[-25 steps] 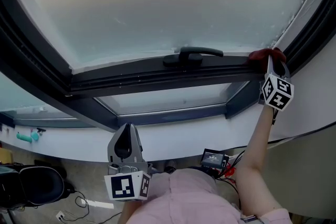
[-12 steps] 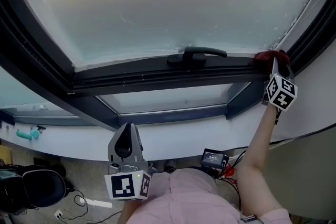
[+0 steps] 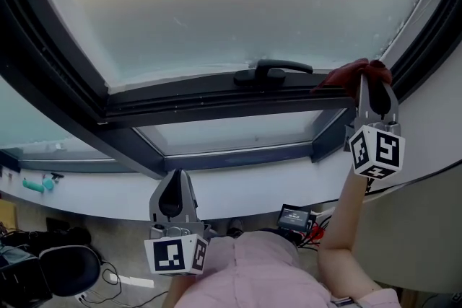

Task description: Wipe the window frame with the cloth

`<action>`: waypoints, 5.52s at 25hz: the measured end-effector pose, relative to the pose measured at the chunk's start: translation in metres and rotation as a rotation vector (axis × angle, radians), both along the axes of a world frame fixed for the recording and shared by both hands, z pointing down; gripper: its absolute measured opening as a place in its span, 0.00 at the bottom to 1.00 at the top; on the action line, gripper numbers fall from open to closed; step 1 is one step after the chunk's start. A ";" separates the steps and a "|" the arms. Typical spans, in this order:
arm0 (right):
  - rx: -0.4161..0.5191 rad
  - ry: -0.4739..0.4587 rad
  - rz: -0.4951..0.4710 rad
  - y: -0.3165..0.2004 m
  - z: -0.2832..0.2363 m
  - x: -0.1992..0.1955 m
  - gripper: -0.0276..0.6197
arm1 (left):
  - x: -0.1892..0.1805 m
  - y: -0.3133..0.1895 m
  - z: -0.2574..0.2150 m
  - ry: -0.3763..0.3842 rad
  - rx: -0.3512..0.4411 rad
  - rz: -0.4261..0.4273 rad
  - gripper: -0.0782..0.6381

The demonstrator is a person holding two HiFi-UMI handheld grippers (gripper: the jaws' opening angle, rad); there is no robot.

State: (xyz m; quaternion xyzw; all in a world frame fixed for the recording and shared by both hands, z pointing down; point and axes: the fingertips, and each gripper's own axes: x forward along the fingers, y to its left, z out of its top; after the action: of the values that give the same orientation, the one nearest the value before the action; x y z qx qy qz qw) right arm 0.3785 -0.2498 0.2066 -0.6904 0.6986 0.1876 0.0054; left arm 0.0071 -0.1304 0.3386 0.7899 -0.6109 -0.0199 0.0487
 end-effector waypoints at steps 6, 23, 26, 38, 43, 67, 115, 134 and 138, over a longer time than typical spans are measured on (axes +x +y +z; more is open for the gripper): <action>-0.011 0.021 -0.200 0.008 0.005 -0.089 0.15 | -0.006 0.012 -0.003 0.003 0.005 0.004 0.10; -0.242 0.150 -0.350 -0.041 0.097 -0.167 0.15 | -0.024 0.032 -0.006 0.016 0.023 -0.026 0.10; -0.244 0.149 -0.348 -0.041 0.096 -0.167 0.15 | -0.020 0.031 -0.006 0.017 0.023 -0.013 0.10; -0.243 0.138 -0.353 -0.041 0.098 -0.159 0.15 | -0.011 0.027 -0.004 0.011 0.019 -0.011 0.10; -0.244 0.123 -0.326 -0.043 0.098 -0.142 0.15 | -0.009 0.026 -0.005 0.011 0.020 -0.015 0.10; -0.223 0.027 -0.165 -0.051 0.100 -0.033 0.15 | 0.011 0.021 -0.003 -0.008 0.042 -0.025 0.10; -0.251 -0.089 0.209 -0.044 0.107 0.156 0.15 | -0.003 0.010 -0.007 0.008 0.018 -0.017 0.10; -0.084 -0.054 -0.108 0.037 0.063 -0.025 0.15 | -0.009 0.013 -0.008 0.006 0.030 -0.018 0.10; -0.128 -0.002 -0.211 0.037 0.082 -0.090 0.15 | -0.011 0.014 -0.009 0.004 0.033 -0.007 0.10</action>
State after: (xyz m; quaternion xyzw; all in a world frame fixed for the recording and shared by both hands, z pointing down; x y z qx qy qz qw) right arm 0.2886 -0.2131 0.2881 -0.6123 0.7779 0.1401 -0.0183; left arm -0.0043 -0.1167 0.3291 0.7884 -0.6132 -0.0317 0.0366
